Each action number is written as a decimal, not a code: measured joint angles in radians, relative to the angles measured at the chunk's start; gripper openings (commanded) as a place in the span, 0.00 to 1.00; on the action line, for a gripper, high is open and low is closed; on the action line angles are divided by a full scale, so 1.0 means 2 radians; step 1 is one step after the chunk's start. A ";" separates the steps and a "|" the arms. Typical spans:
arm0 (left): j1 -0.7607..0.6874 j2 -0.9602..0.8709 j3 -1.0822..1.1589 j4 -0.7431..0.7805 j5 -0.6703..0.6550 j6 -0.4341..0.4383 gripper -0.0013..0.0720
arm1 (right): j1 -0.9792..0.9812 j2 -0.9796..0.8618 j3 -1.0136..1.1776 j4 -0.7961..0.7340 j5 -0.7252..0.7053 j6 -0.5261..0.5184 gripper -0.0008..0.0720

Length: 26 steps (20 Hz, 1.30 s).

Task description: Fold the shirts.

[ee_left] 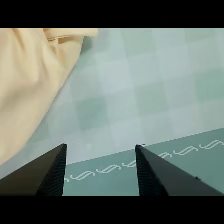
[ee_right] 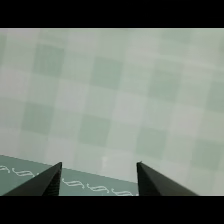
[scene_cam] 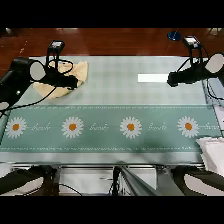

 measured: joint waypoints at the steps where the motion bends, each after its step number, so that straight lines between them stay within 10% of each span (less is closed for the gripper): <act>1: 0.000 0.000 0.000 0.000 0.000 0.000 0.71 | 0.000 0.000 0.000 0.000 0.000 0.000 0.71; 26: 0.003 -0.001 0.000 -0.004 0.076 0.005 0.76 | 0.000 0.000 0.000 0.000 -0.068 0.000 0.71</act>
